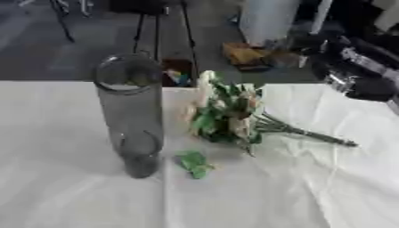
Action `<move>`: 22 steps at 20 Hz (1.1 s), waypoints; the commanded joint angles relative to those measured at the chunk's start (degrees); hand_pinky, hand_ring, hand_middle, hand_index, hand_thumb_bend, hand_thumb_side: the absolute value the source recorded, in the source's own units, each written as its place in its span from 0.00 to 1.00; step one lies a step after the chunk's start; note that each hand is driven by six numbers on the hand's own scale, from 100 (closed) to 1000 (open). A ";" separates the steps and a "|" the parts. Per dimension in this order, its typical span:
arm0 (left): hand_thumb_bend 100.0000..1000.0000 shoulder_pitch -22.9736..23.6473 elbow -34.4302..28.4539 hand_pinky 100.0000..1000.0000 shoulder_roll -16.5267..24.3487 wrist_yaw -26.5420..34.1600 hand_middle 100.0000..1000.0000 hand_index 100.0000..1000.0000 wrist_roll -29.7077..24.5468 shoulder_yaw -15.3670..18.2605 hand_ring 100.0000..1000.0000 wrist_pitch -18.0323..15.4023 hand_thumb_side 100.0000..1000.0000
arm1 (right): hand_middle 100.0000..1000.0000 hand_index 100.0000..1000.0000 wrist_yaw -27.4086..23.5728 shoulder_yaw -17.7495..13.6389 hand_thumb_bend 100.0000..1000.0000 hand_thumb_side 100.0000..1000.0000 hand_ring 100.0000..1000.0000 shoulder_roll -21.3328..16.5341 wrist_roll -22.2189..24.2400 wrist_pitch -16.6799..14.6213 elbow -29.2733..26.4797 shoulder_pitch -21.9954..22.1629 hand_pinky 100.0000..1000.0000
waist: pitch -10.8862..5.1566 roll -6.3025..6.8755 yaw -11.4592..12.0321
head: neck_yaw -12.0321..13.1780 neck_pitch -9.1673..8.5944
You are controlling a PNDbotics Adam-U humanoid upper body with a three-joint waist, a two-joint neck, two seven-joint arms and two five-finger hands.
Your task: Arrange flowers into the vase.
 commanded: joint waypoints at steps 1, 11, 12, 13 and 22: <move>0.00 -0.59 -0.69 0.77 0.41 -0.14 0.86 0.92 -0.14 -0.02 0.83 -0.03 0.91 | 0.84 1.00 -0.39 -1.18 0.00 0.94 1.00 -3.18 9.53 -9.62 -0.65 -0.12 0.84 | -0.91 -0.14 -0.22 | 0.24 -0.09; 0.00 -0.60 -0.69 0.77 0.43 -0.22 0.86 0.92 -0.08 -0.03 0.83 -0.01 0.92 | 0.84 1.00 -3.00 -1.84 0.00 0.96 1.00 -3.90 11.66 -8.18 -1.02 0.34 0.87 | -0.77 -0.23 -0.06 | 0.32 -0.38; 0.00 -0.61 -0.69 0.77 0.41 -0.22 0.86 0.92 -0.09 -0.03 0.83 -0.01 0.92 | 0.84 1.00 -2.92 -1.87 0.00 0.96 1.00 -3.82 11.83 -8.04 -1.02 0.26 0.86 | -0.76 -0.23 -0.01 | 0.28 -0.45; 0.00 -0.65 -0.69 0.77 0.39 -0.21 0.86 0.92 -0.09 -0.04 0.83 -0.02 0.92 | 0.86 1.00 -2.74 -1.87 0.00 0.89 1.00 -3.74 12.00 -7.95 -1.04 0.19 0.87 | -0.74 -0.23 0.05 | 0.24 -0.51; 0.00 -0.93 -0.69 0.77 0.38 -0.12 0.86 0.92 -0.27 -0.16 0.83 -0.05 0.92 | 0.89 1.00 -2.61 -2.20 0.00 0.60 1.00 -3.50 17.36 -7.01 -0.19 0.06 1.00 | -0.32 -0.47 0.46 | 0.33 -0.54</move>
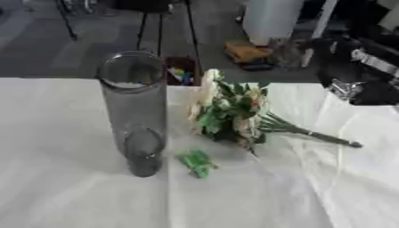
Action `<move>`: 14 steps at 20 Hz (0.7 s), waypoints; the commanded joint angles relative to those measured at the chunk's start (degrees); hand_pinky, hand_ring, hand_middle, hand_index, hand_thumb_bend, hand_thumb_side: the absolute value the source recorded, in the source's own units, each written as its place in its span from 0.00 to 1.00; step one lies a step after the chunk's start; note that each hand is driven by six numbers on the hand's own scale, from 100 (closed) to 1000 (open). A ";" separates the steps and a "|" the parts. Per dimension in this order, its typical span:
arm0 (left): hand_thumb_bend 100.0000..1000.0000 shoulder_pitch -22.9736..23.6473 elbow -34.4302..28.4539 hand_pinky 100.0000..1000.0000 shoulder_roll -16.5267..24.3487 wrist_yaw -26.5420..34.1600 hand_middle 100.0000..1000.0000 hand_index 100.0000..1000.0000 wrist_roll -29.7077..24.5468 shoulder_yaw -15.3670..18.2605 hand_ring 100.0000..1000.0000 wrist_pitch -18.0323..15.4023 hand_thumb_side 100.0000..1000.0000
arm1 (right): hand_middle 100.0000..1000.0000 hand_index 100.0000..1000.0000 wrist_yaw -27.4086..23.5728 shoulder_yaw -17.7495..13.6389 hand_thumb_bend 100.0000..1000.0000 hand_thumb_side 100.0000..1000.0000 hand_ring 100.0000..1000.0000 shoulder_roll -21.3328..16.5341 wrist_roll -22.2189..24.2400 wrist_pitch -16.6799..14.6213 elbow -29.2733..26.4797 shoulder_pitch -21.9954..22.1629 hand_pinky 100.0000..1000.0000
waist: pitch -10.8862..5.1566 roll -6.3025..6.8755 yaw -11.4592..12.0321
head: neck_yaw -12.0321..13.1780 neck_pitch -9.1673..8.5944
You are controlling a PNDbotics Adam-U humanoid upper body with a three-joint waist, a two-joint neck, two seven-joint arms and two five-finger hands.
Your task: Arrange flowers into the vase.
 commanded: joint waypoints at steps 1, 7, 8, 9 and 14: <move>0.00 -0.94 -0.69 0.77 0.51 -0.09 0.86 0.92 -0.24 0.02 0.83 -0.06 0.92 | 0.89 1.00 -1.40 -1.25 0.00 0.61 1.00 -2.34 13.86 -10.89 0.05 -0.91 1.00 | -0.99 -0.12 0.04 | -0.06 -0.58; 0.00 -1.11 -0.69 0.77 0.48 0.04 0.86 0.92 -0.35 -0.04 0.83 -0.07 0.92 | 0.85 1.00 -3.37 -2.14 0.00 0.68 1.00 -2.29 15.39 -8.78 0.68 -1.49 0.95 | -0.87 -0.23 0.34 | -0.14 -0.88; 0.00 -1.13 -0.69 0.77 0.47 0.06 0.86 0.92 -0.38 -0.06 0.83 -0.07 0.92 | 0.84 1.00 -3.23 -2.25 0.00 0.68 1.00 -2.29 15.16 -8.42 0.81 -1.61 0.95 | -0.86 -0.25 0.40 | -0.18 -0.94; 0.00 -1.14 -0.69 0.77 0.46 0.09 0.86 0.92 -0.40 -0.07 0.83 -0.06 0.92 | 0.82 1.00 -2.96 -2.35 0.00 0.68 1.00 -2.28 14.77 -8.13 0.91 -1.72 0.93 | -0.86 -0.25 0.45 | -0.21 -0.99; 0.00 -1.14 -0.69 0.77 0.35 0.22 0.86 0.92 -0.49 -0.10 0.83 0.01 0.92 | 0.84 1.00 0.37 -3.28 0.06 0.72 1.00 -1.83 10.90 -6.42 2.32 -2.76 0.90 | -0.89 -0.24 0.62 | -0.44 -1.23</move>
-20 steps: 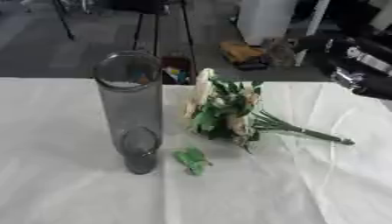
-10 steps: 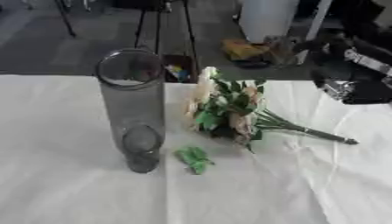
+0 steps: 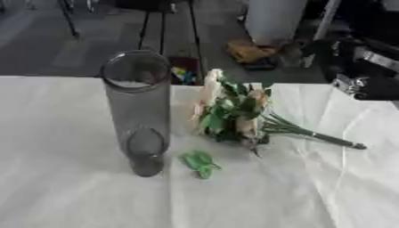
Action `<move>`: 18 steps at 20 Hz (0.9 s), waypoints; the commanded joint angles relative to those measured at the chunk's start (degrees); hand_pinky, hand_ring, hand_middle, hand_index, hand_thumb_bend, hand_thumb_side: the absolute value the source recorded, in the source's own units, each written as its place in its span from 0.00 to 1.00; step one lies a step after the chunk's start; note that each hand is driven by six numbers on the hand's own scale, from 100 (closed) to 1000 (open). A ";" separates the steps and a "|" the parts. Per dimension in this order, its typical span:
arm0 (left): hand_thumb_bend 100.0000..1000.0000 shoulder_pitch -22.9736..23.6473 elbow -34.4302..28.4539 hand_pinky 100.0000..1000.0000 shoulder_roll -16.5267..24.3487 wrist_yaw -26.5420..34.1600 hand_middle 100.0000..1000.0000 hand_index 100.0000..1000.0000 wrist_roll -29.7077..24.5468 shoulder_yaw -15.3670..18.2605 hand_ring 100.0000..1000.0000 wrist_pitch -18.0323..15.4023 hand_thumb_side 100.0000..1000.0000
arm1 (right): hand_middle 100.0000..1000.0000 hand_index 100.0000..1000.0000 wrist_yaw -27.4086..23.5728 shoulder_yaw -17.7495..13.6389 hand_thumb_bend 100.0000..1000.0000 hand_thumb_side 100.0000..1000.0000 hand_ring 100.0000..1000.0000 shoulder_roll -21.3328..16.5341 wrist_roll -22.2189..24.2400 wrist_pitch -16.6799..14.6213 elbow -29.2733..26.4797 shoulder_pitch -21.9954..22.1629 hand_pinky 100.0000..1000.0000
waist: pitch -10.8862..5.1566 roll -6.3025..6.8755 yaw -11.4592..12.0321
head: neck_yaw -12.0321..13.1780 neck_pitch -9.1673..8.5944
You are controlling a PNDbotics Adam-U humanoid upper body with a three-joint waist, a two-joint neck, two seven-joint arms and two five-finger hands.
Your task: Arrange flowers into the vase.
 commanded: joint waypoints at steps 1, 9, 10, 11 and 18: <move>0.00 -1.00 -0.69 0.77 0.32 0.21 0.86 0.92 -0.31 -0.09 0.83 0.02 0.92 | 0.85 1.00 2.33 -1.41 0.09 0.69 1.00 -1.82 7.39 -8.43 1.21 -1.53 0.90 | -1.07 0.05 -0.02 | -0.44 -0.79; 0.00 -1.05 -0.69 0.77 -0.09 0.57 0.86 0.92 -0.56 -0.28 0.83 0.06 0.92 | 0.97 1.00 9.28 -1.16 0.26 0.59 1.00 0.10 5.85 -1.62 6.19 -4.72 0.84 | -1.48 0.26 0.55 | -2.64 -1.68; 0.00 -1.05 -0.69 0.77 -0.15 0.63 0.86 0.92 -0.62 -0.33 0.83 0.07 0.92 | 0.97 1.00 10.15 -1.01 0.27 0.59 1.00 0.55 5.92 -0.76 6.40 -5.21 0.84 | -1.59 0.27 0.63 | -2.95 -1.65; 0.00 -1.06 -0.69 0.77 -0.20 0.70 0.86 0.92 -0.68 -0.37 0.83 0.09 0.92 | 0.98 1.00 11.00 -0.83 0.27 0.59 1.00 1.03 6.08 0.10 6.66 -5.68 0.85 | -1.68 0.28 0.70 | -3.19 -1.65; 0.00 -1.01 -0.69 0.77 -0.53 1.13 0.85 0.91 -0.92 -0.42 0.83 0.19 0.92 | 0.99 1.00 17.19 0.35 0.22 0.58 1.00 5.70 10.04 6.28 7.76 -7.54 0.98 | -2.15 0.53 1.09 | -3.69 -1.90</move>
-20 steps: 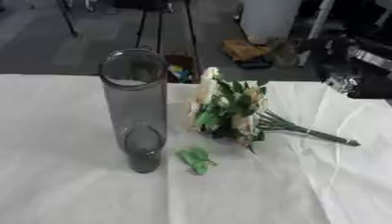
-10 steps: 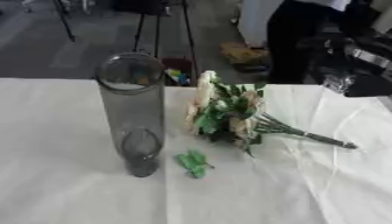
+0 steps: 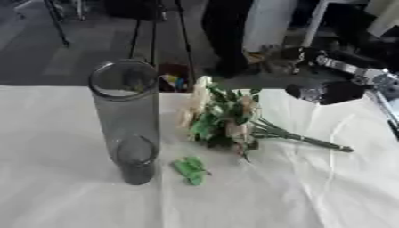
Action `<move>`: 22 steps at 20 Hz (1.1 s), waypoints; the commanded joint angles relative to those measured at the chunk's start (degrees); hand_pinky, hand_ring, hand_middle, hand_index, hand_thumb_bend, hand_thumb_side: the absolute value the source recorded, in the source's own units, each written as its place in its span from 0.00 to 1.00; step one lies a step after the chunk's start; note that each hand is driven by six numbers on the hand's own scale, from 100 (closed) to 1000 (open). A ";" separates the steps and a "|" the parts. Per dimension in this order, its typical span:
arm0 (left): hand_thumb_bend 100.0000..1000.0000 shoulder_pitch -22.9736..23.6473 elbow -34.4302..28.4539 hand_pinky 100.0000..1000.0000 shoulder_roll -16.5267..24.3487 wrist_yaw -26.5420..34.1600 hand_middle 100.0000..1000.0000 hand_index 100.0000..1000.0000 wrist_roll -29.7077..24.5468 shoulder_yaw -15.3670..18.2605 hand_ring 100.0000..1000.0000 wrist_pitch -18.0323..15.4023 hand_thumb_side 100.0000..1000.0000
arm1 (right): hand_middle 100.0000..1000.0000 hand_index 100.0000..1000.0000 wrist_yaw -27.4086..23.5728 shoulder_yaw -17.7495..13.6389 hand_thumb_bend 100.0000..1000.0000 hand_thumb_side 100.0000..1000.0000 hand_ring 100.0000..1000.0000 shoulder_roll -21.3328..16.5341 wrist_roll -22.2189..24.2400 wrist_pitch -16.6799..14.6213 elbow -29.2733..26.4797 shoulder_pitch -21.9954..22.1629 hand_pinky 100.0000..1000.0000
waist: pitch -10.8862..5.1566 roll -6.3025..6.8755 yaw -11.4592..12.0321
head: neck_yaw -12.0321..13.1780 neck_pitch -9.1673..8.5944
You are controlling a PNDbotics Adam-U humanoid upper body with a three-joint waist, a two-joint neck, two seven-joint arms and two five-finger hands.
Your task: Arrange flowers into the vase.
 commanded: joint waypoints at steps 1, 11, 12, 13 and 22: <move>0.00 -0.89 -0.69 0.77 -0.03 0.35 0.85 0.91 -0.31 -0.08 0.83 0.06 0.92 | 0.98 1.00 2.96 -0.36 0.20 0.56 1.00 0.97 4.27 0.51 0.41 -1.87 1.00 | -1.61 0.23 0.02 | -0.29 -0.98; 0.00 -0.74 -0.69 0.77 -0.33 0.81 0.85 0.90 -0.57 -0.19 0.83 0.16 0.92 | 1.00 1.00 11.40 -2.24 0.34 0.40 1.00 4.31 3.17 3.80 0.54 -3.73 0.83 | -2.04 0.61 0.17 | -1.18 -1.29; 0.00 -0.75 -0.69 0.77 -0.36 0.82 0.85 0.90 -0.59 -0.21 0.83 0.15 0.92 | 1.00 1.00 12.29 -2.37 0.35 0.40 1.00 4.26 2.30 3.97 0.06 -3.67 0.82 | -2.00 0.64 0.20 | -1.27 -1.40; 0.00 -0.74 -0.69 0.77 -0.39 0.83 0.85 0.90 -0.62 -0.22 0.83 0.16 0.92 | 1.00 1.00 13.17 -2.33 0.33 0.42 1.00 4.44 1.42 4.08 -0.30 -3.58 0.84 | -1.96 0.67 0.24 | -1.41 -1.49; 0.00 -0.76 -0.69 0.77 -0.56 0.90 0.85 0.90 -0.83 -0.33 0.83 0.12 0.92 | 1.00 1.00 21.23 -1.56 0.27 0.45 1.00 8.04 -2.65 2.41 -0.36 -3.48 0.90 | -1.78 1.00 0.26 | -1.90 -1.59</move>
